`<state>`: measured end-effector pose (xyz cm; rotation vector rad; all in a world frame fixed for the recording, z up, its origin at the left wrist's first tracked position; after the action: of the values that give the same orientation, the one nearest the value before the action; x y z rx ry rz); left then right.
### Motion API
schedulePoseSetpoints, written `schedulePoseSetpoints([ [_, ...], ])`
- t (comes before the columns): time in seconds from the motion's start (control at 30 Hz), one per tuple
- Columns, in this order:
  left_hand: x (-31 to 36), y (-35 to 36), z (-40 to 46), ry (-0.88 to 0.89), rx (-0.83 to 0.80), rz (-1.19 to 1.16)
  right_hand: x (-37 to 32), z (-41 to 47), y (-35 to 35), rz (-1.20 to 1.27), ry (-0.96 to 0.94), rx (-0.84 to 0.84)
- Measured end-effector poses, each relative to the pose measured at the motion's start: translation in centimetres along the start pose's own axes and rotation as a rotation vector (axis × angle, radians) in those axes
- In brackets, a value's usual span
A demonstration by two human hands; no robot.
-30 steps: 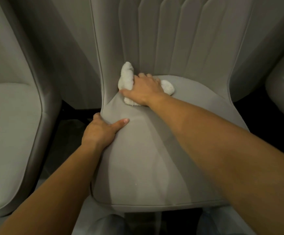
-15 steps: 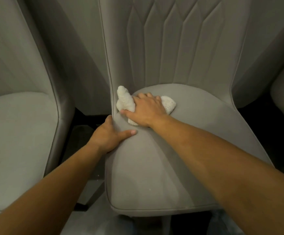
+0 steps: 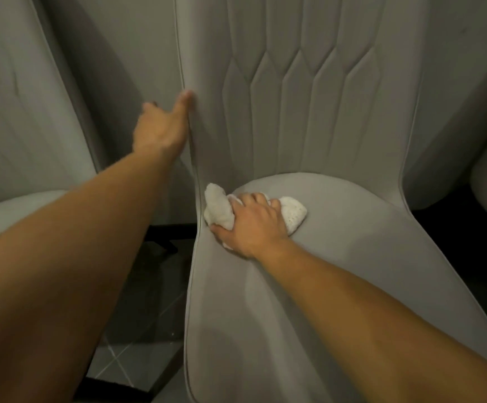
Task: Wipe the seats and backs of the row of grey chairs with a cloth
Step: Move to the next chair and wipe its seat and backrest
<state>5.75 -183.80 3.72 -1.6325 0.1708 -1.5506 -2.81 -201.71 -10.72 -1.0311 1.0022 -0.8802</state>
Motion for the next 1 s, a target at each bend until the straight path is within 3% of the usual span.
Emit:
schedulePoseSetpoints([
  [0.1,1.8,3.8,-1.4,0.131,-0.006,-0.009,0.3,0.3,0.4,0.019,-0.001,0.024],
  [0.2,1.9,5.5,-1.7,0.148,0.144,-0.114,0.3,0.5,0.5,0.053,-0.004,0.036],
  [0.37,1.4,6.3,-0.8,0.241,0.307,-0.031,0.0,0.1,-0.3,0.051,-0.042,0.018],
  [0.6,1.1,6.4,-0.4,0.260,0.343,0.002,-7.4,-6.4,1.0,0.056,-0.425,-0.179],
  [0.87,1.0,6.5,-0.6,0.303,0.329,-0.050,-7.8,-1.5,0.7,-0.077,-0.214,-0.301],
  [1.0,0.8,6.7,-0.6,0.304,0.349,-0.045,-8.2,-3.1,0.9,-0.093,-0.269,-0.386],
])
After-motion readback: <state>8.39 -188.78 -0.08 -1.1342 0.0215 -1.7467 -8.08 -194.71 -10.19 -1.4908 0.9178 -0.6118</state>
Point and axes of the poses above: each hand's wrist, its own z-axis towards the middle knuckle, its own y-axis out of the palm, x = y × z, the point moved 4 cm from there along z, towards the middle knuckle, and after that the axes turned 2 degrees about -y, right-handed, at the moved point
